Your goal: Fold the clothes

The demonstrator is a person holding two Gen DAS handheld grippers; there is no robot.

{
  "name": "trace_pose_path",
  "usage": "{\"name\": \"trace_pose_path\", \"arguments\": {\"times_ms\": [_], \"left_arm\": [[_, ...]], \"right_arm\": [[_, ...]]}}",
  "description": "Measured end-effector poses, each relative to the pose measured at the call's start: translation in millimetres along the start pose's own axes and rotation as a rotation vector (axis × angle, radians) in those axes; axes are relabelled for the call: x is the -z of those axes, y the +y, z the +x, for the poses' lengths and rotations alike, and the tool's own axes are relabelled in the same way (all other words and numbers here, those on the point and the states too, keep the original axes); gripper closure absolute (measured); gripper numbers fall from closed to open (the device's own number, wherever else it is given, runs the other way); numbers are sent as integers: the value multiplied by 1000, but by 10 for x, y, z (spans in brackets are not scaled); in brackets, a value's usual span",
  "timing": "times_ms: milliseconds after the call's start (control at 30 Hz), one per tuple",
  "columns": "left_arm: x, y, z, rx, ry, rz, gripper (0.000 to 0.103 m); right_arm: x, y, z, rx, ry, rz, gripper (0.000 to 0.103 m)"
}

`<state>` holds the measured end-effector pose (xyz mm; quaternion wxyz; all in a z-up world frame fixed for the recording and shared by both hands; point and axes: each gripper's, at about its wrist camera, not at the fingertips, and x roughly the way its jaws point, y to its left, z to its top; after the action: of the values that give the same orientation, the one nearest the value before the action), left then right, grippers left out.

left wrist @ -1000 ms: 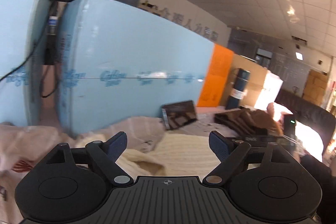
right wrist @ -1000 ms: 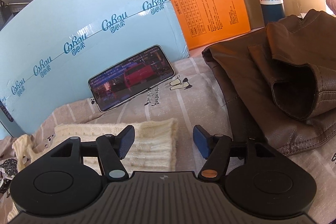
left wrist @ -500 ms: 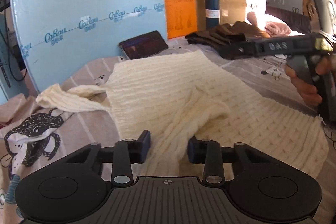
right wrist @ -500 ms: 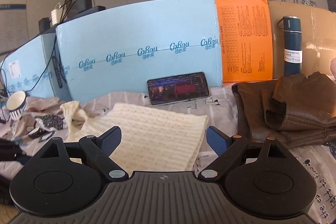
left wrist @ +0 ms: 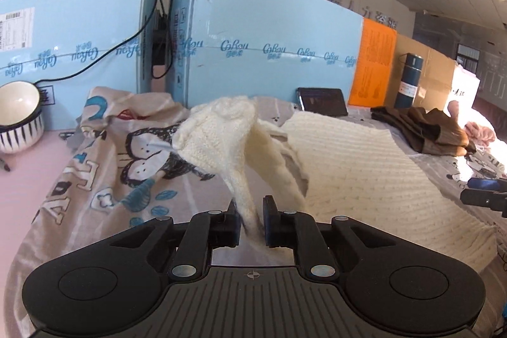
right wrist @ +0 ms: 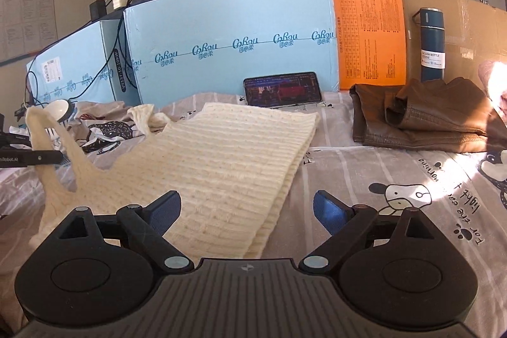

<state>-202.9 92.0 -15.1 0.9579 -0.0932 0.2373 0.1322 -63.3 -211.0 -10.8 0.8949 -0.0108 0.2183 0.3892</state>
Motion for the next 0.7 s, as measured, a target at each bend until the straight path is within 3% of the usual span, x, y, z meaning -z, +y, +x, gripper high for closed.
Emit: {"name": "trace_pose_path", "arguments": {"times_ms": [133, 167, 200, 267, 367, 567, 700], "left_arm": [[128, 118, -1, -35, 66, -64, 79], [154, 155, -4, -49, 72, -87, 67], [160, 182, -12, -65, 72, -111, 44], [181, 231, -48, -66, 62, -160, 29], [192, 267, -70, -19, 59, -233, 18], [209, 128, 4, 71, 78, -240, 14], [221, 85, 58, 79, 88, -234, 13]], "right_arm": [[53, 167, -124, -130, 32, -78, 13], [68, 216, -158, -166, 39, -100, 13], [82, 262, -188, -198, 48, -121, 13], [98, 334, -219, -232, 72, -157, 13], [119, 419, -235, -256, 112, -209, 13], [219, 550, -118, -242, 207, -336, 13], [224, 592, 4, -182, 233, -401, 13]]}}
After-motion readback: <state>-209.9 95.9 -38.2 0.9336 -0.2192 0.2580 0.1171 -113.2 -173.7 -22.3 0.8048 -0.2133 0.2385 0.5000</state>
